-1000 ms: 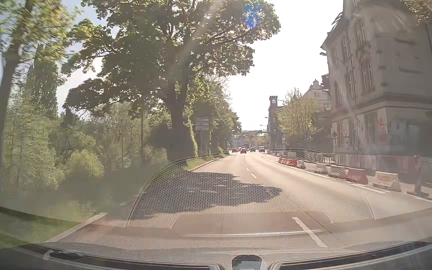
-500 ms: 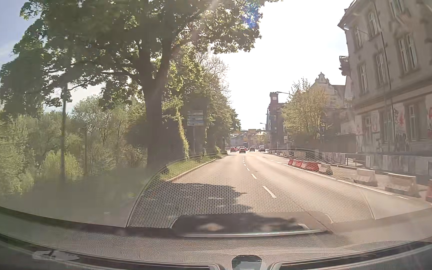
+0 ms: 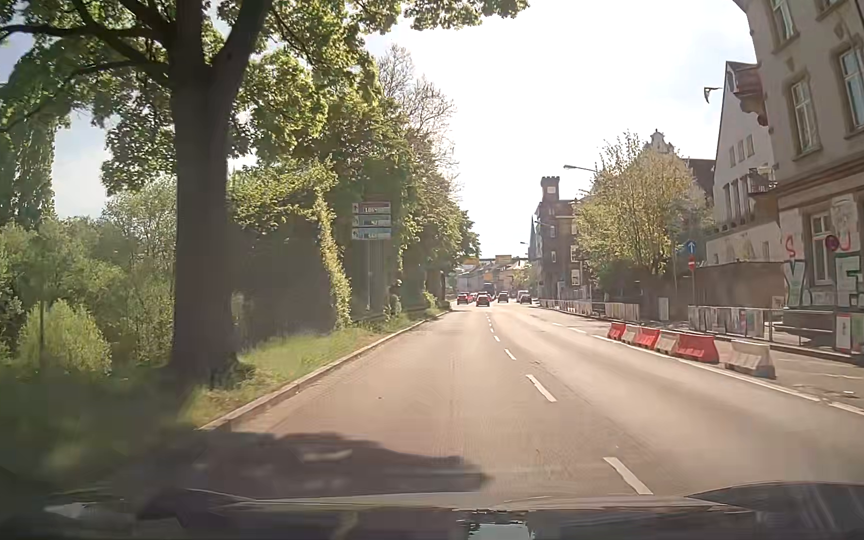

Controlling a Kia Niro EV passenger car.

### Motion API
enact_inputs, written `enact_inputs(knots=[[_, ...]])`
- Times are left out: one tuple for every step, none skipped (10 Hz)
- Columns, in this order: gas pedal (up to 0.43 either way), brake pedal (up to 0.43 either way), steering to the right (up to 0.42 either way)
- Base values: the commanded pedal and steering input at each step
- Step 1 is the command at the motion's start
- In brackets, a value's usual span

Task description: Follow the waypoints while adhering to traffic rules and regulations

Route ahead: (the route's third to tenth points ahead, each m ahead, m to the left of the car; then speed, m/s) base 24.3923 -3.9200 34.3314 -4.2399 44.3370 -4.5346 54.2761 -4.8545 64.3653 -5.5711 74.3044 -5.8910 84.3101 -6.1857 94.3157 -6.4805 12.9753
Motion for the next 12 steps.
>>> enact_inputs(knots=[[0.0, 0.0, 0.005], [0.0, 0.0, 0.005], [0.0, 0.0, 0.005], [0.0, 0.0, 0.005], [0.0, 0.0, 0.005], [0.0, 0.0, 0.005], [0.0, 0.0, 0.005], [0.0, 0.0, 0.005], [0.0, 0.03, 0.005], [0.0, 0.061, 0.005], [0.0, 0.091, 0.005], [0.0, 0.11, 0.005]])
